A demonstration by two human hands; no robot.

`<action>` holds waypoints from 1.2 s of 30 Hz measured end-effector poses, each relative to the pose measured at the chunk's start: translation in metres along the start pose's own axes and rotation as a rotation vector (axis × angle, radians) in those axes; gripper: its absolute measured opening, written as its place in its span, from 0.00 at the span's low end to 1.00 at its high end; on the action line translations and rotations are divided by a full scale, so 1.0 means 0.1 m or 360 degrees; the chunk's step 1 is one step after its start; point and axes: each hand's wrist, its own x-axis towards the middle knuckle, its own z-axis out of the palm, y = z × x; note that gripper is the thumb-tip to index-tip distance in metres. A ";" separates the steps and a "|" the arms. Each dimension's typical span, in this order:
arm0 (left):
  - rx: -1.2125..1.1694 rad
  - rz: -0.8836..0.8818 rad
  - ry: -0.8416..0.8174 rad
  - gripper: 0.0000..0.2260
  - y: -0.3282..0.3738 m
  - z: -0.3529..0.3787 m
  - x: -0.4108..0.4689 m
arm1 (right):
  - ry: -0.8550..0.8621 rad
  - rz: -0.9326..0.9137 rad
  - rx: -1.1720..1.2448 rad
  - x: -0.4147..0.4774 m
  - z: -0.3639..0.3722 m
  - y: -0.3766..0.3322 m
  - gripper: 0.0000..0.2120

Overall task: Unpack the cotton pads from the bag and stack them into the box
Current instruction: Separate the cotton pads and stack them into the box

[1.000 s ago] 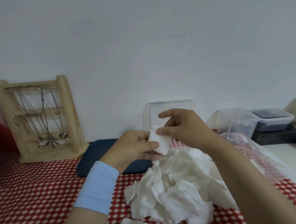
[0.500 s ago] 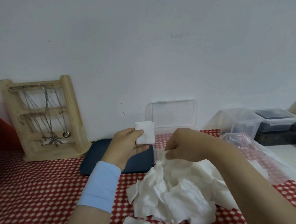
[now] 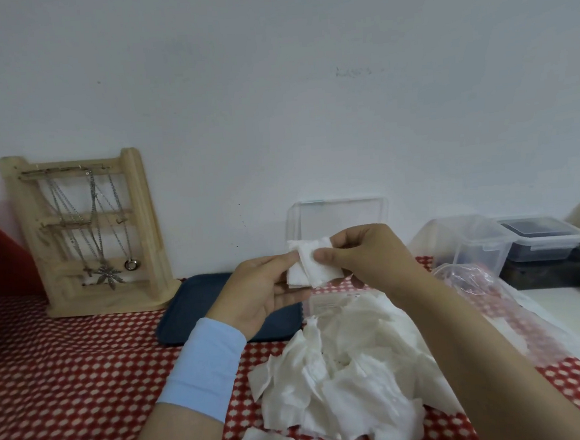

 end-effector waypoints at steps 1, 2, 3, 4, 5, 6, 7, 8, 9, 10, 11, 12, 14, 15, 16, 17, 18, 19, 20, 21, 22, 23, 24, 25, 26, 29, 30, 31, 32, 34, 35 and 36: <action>-0.0002 -0.0005 0.0018 0.12 0.00 0.00 0.00 | 0.0018 -0.0007 0.0012 0.00 -0.01 -0.01 0.08; -0.0006 -0.0008 0.0041 0.12 -0.01 0.00 0.00 | 0.0029 -0.0014 0.0032 0.00 -0.01 -0.02 0.08; -0.0018 -0.0012 0.0059 0.11 -0.01 0.00 0.01 | 0.0029 -0.0017 0.0060 0.00 -0.02 -0.03 0.09; -0.0036 -0.0016 0.0062 0.11 -0.01 0.01 0.00 | 0.0016 -0.0011 0.0094 -0.01 -0.02 -0.04 0.10; -0.0054 -0.0016 0.0044 0.11 -0.01 0.01 0.00 | 0.0000 0.0004 0.0124 -0.01 -0.01 -0.04 0.10; -0.0071 -0.0015 0.0007 0.11 -0.01 0.02 0.00 | -0.0006 0.0018 0.0139 -0.02 0.01 -0.03 0.11; -0.0090 -0.0017 -0.0036 0.11 0.00 0.03 -0.01 | 0.0007 0.0028 0.0131 -0.02 0.04 -0.02 0.12; -0.0109 -0.0022 -0.0073 0.12 0.01 0.04 -0.02 | 0.0040 0.0027 0.0099 -0.02 0.07 0.00 0.12; -0.0118 -0.0028 -0.0101 0.12 0.02 0.06 -0.02 | 0.0086 0.0018 0.0042 -0.01 0.09 0.02 0.11; -0.0120 -0.0035 -0.0118 0.12 0.02 0.07 -0.02 | 0.0132 -0.0002 -0.0032 0.00 0.11 0.04 0.10; -0.0126 -0.0040 -0.0132 0.13 0.03 0.07 -0.03 | 0.0171 -0.0023 -0.0114 0.01 0.12 0.06 0.09; -0.0138 -0.0043 -0.0148 0.14 0.03 0.08 -0.03 | 0.0197 -0.0039 -0.0183 0.03 0.12 0.07 0.09; -0.0126 -0.0037 -0.0206 0.15 0.04 0.07 -0.03 | 0.0211 -0.0037 -0.0234 0.04 0.10 0.08 0.12; -0.0061 -0.0025 -0.0229 0.16 0.04 0.06 -0.04 | 0.0188 -0.0011 -0.0213 0.05 0.08 0.08 0.16; 0.0024 -0.0012 -0.0239 0.16 0.04 0.04 -0.03 | 0.0143 0.0023 -0.0164 0.05 0.06 0.08 0.19; 0.0095 -0.0004 -0.0239 0.15 0.03 0.03 -0.03 | 0.0083 0.0052 -0.0090 0.04 0.04 0.07 0.21; 0.0135 -0.0004 -0.0232 0.14 0.03 0.01 -0.02 | 0.0024 0.0070 -0.0001 0.03 0.03 0.06 0.20; 0.0155 -0.0007 -0.0230 0.14 0.03 -0.01 -0.01 | -0.0018 0.0075 0.0075 0.03 0.03 0.05 0.18; 0.0173 -0.0009 -0.0228 0.13 0.03 -0.03 -0.01 | -0.0038 0.0064 0.0107 0.02 0.03 0.05 0.16; 0.0195 -0.0010 -0.0219 0.12 0.03 -0.04 -0.01 | -0.0040 0.0036 0.0084 0.03 0.03 0.06 0.15; 0.0214 -0.0007 -0.0195 0.11 0.04 -0.06 -0.01 | -0.0029 -0.0004 -0.0004 0.05 0.03 0.07 0.14; 0.0224 -0.0004 -0.0153 0.11 0.05 -0.08 -0.01 | -0.0018 -0.0058 -0.0162 0.06 0.01 0.08 0.12; 0.0220 0.0003 -0.0093 0.11 0.05 -0.10 -0.01 | -0.0034 -0.0124 -0.0381 0.06 -0.03 0.08 0.10; 0.0202 0.0012 -0.0027 0.11 0.04 -0.13 0.00 | -0.0102 -0.0190 -0.0636 0.06 -0.09 0.07 0.09; 0.0175 0.0018 0.0035 0.12 0.04 -0.15 0.02 | -0.0231 -0.0227 -0.0893 0.05 -0.15 0.05 0.07; 0.0081 0.0005 0.0103 0.11 0.04 -0.18 0.03 | -0.0697 -0.0070 -0.1412 -0.02 -0.24 0.02 0.13; 0.0067 0.0006 0.0098 0.10 0.04 -0.18 0.03 | -0.0807 0.0020 -0.1511 -0.05 -0.23 0.02 0.17; 0.0070 0.0010 0.0091 0.10 0.03 -0.17 0.03 | -0.0889 0.0082 -0.1584 -0.06 -0.21 0.03 0.20; 0.0086 0.0012 0.0089 0.08 0.03 -0.16 0.04 | -0.0940 0.0108 -0.1620 -0.07 -0.18 0.04 0.20; 0.0131 0.0011 0.0098 0.05 0.01 -0.14 0.04 | -0.0964 0.0073 -0.1584 -0.06 -0.15 0.06 0.13; 0.0156 0.0010 0.0108 0.04 0.00 -0.12 0.04 | -0.0947 0.0038 -0.1555 -0.06 -0.16 0.06 0.09; 0.0188 0.0013 0.0117 0.04 -0.01 -0.12 0.05 | -0.0914 -0.0005 -0.1528 -0.06 -0.17 0.05 0.06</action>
